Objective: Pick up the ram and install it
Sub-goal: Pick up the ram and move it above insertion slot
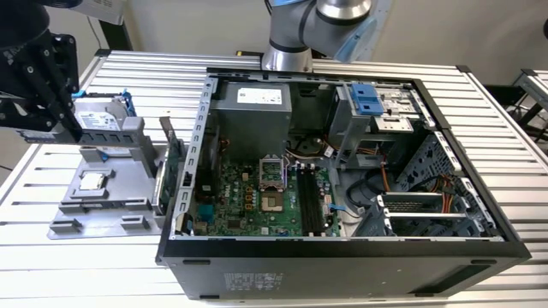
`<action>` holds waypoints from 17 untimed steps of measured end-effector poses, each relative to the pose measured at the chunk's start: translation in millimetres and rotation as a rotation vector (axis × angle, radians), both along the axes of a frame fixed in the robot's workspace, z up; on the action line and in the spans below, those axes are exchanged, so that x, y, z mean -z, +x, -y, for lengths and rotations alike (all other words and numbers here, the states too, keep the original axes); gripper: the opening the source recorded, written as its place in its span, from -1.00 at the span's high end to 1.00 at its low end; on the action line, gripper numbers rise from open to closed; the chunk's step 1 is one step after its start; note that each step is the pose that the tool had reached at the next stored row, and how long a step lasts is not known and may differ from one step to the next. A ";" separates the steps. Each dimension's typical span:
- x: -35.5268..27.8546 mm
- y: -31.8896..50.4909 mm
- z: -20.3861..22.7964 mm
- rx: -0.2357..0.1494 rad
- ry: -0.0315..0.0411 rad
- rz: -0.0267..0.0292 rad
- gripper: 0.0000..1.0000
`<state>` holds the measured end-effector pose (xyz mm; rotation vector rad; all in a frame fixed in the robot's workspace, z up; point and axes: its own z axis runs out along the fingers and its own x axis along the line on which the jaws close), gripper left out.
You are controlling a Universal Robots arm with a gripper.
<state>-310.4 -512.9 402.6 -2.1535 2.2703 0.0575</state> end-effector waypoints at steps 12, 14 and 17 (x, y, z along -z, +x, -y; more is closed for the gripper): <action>0.0 22.2 0.0 0.000 0.0000 -0.0003 1.00; 0.0 26.1 0.0 0.000 0.0000 -0.0004 1.00; 0.0 31.9 0.0 0.000 0.0000 -0.0008 1.00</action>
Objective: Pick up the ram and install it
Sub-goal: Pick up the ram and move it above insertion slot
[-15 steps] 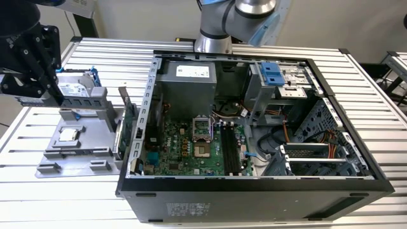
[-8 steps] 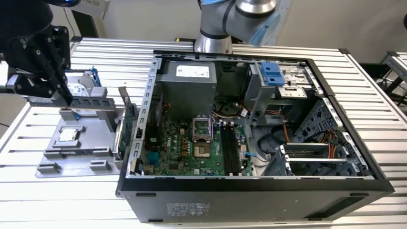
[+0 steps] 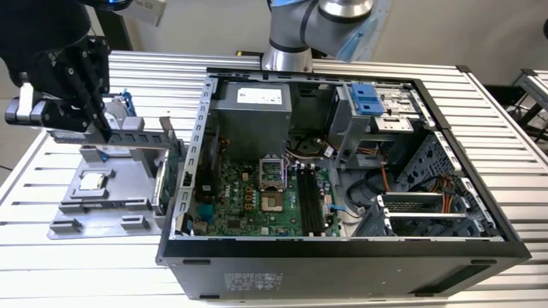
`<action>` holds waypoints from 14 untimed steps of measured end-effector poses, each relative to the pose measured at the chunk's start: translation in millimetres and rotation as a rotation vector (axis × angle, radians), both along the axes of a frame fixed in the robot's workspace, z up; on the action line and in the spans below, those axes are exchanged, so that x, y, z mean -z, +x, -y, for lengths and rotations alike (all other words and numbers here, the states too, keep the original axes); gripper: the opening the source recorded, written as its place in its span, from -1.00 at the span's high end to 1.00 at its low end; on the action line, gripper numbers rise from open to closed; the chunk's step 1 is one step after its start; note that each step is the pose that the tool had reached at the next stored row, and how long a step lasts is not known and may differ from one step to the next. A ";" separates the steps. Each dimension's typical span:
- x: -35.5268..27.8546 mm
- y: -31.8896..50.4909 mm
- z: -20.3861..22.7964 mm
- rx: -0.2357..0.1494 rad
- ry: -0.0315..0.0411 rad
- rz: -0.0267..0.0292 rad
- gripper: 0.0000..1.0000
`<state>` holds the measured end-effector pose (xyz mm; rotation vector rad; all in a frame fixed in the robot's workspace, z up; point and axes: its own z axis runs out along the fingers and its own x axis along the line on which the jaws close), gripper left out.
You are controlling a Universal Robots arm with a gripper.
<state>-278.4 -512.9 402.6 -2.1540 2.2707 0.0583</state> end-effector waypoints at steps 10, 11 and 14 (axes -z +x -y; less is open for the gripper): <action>0.0 20.7 0.0 0.000 0.0000 -0.0012 1.00; 0.0 23.0 0.0 0.000 0.0000 -0.0014 1.00; 0.0 29.7 0.0 0.000 0.0000 -0.0022 1.00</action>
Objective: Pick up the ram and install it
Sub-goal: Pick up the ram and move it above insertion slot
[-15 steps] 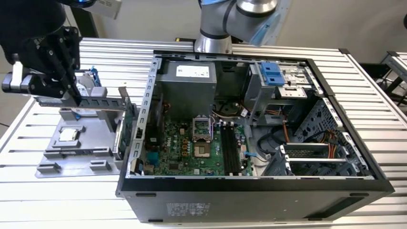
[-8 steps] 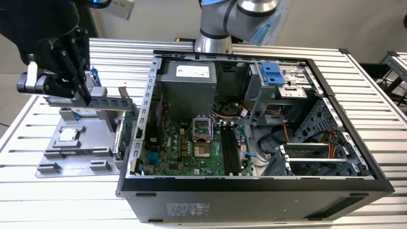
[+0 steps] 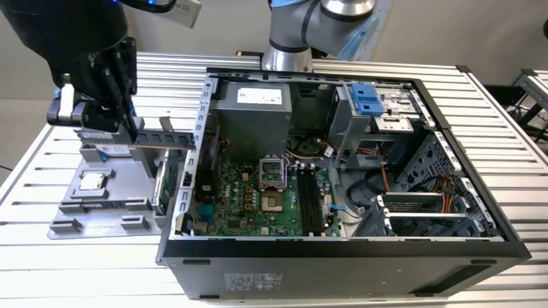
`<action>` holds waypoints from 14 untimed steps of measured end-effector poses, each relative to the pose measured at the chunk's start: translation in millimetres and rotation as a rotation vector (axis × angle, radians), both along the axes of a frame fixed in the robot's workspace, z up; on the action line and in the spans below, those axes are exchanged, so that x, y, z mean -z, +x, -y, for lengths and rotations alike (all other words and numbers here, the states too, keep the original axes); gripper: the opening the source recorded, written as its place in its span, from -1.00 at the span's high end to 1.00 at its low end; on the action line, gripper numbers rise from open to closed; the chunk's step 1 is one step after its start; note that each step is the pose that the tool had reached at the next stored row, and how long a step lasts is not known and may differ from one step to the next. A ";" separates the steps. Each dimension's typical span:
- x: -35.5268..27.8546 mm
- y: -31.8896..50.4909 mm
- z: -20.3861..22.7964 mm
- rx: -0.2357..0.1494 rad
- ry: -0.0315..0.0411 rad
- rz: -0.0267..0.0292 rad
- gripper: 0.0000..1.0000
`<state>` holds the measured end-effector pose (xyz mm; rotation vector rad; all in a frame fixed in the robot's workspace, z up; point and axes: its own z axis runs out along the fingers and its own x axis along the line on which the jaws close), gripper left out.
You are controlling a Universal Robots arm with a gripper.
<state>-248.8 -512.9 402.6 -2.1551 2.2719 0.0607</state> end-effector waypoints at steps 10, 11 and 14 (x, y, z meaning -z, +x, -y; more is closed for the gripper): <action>0.0 21.1 0.0 0.000 0.0000 -0.0022 1.00; 0.0 23.2 0.0 0.000 0.0001 -0.0023 1.00; 0.0 29.7 0.0 0.000 0.0000 -0.0029 1.00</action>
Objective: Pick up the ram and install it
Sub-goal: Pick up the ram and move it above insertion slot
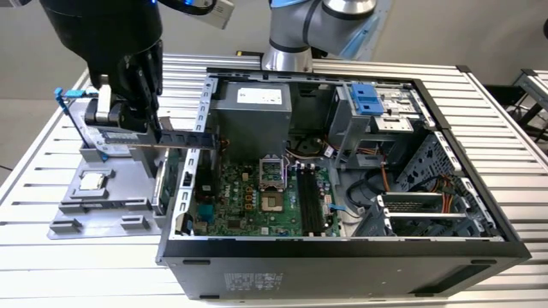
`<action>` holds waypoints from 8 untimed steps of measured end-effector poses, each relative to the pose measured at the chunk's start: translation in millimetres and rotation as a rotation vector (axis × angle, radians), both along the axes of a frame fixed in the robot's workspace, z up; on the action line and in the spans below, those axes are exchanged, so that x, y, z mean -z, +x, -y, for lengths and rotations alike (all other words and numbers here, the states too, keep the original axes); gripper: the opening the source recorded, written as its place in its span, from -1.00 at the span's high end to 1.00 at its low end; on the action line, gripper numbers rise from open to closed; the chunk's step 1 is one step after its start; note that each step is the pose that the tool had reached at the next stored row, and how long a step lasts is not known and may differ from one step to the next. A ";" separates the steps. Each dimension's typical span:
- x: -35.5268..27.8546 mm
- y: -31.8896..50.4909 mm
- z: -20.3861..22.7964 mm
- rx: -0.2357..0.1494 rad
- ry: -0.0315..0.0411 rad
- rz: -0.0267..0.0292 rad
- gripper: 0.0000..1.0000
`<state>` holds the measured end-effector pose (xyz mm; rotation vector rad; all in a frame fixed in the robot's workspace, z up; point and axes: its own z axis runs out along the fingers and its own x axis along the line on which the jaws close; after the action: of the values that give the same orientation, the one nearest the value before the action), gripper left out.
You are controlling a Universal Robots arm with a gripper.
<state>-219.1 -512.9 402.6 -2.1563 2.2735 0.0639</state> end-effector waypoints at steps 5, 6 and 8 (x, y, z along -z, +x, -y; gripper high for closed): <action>0.0 11.0 0.0 0.000 -0.0001 -0.0010 1.00; 0.0 13.1 0.0 0.000 0.0000 -0.0011 1.00; 0.0 17.4 0.0 0.000 0.0000 -0.0015 1.00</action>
<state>-201.6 -512.9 402.6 -2.1571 2.2743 0.0655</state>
